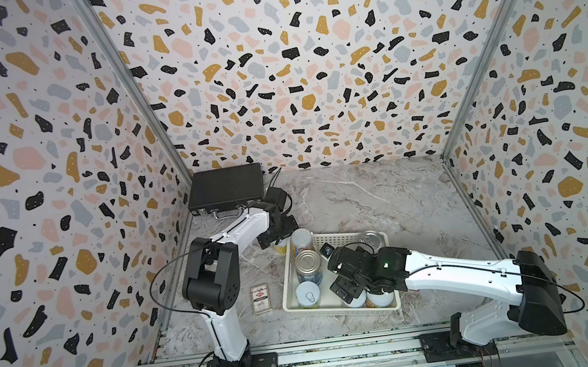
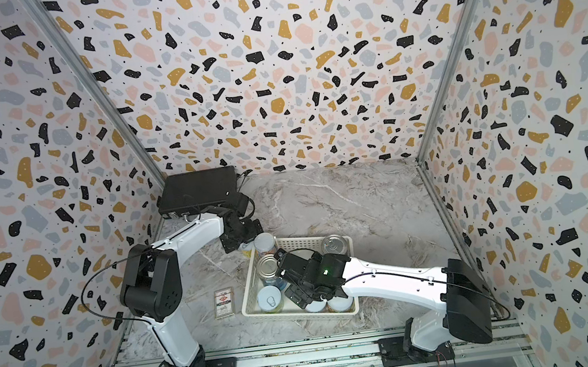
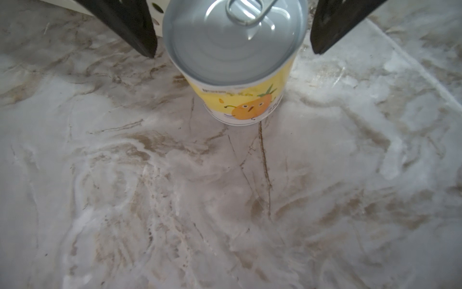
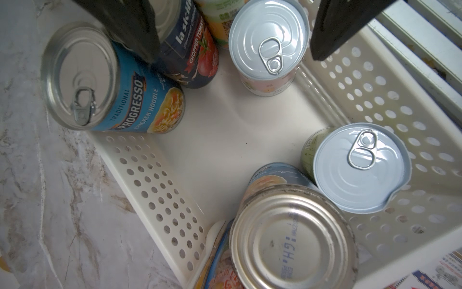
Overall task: Put the canned food in the basket
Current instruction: Pick up the canned food from the center of the board.
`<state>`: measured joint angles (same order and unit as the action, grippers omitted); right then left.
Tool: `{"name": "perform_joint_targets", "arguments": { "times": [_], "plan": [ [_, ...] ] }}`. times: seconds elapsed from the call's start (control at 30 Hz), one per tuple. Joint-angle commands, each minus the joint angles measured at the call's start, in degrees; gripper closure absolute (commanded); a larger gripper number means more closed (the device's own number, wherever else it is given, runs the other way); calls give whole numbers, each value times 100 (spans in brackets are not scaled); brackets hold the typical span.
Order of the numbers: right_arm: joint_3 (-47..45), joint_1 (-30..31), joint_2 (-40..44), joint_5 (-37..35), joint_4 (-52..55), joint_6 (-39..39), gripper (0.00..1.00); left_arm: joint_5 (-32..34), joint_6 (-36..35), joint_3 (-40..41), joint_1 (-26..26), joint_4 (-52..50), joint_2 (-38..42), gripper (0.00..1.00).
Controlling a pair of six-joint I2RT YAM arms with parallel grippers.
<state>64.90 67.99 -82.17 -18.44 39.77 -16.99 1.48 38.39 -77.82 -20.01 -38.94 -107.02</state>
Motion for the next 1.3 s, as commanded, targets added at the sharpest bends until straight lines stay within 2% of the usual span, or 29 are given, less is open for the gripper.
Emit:
{"name": "perform_joint_targets", "arguments": {
  "times": [0.0, 0.1, 0.37, 0.47, 0.7, 1.1, 1.27],
  "plan": [
    [6, 4, -9, -16, 23, 2, 0, -112, -7, -174, -20, -476, -102, 1],
    [17, 4, -36, -12, 16, 2, 0, 2, -35, -159, -19, -487, -52, 7],
    [14, 4, -102, -70, 46, 2, 0, 581, 27, -164, 6, -743, 158, 39],
    [13, 4, -106, -76, 44, -16, 0, 740, 67, -81, 13, -749, 301, 48],
    [-42, 4, 2, -167, 48, -39, 0, 1063, 283, 131, 90, -870, 787, 49],
    [-457, 4, 783, -911, -197, -164, 0, 1338, 585, 1085, 153, -636, 3027, 48],
    [-738, -2, 1335, -1206, -376, -255, 0, 1027, 497, 1338, 119, -492, 3814, 49]
  ]
}}
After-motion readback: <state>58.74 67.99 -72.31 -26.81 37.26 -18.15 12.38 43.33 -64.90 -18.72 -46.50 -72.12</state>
